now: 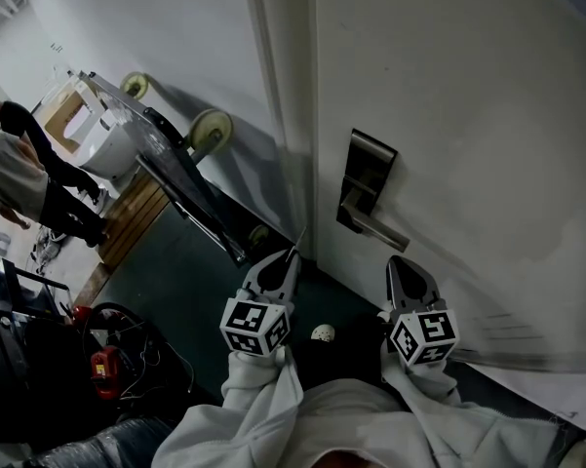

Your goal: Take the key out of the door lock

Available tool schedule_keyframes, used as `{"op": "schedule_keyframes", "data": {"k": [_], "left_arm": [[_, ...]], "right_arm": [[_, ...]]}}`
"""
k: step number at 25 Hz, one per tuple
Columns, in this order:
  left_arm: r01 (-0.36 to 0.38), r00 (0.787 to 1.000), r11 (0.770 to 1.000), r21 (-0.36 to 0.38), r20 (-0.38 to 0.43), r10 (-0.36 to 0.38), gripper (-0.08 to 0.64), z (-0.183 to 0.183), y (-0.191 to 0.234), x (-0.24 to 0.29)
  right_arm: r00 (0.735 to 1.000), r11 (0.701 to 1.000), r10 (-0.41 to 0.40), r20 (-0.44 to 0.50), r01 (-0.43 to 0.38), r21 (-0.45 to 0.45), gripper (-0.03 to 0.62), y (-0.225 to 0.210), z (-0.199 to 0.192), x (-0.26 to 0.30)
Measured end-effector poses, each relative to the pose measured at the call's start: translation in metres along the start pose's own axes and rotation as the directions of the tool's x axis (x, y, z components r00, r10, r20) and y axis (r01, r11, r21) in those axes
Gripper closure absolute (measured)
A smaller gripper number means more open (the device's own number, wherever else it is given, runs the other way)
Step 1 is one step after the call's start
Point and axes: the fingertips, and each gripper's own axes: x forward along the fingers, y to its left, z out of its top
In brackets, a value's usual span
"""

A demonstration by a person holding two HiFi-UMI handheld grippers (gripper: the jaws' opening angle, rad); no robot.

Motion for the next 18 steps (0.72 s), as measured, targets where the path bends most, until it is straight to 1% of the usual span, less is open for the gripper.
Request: {"op": "schedule_keyframes", "data": {"k": [18], "left_arm": [[0.0, 1.0, 1.0, -0.016, -0.008, 0.0, 0.532, -0.002, 0.0032, 0.006]], "right_arm": [[1.0, 1.0, -0.014, -0.014, 0.014, 0.005, 0.541, -0.0033, -0.0017, -0.0001]]}}
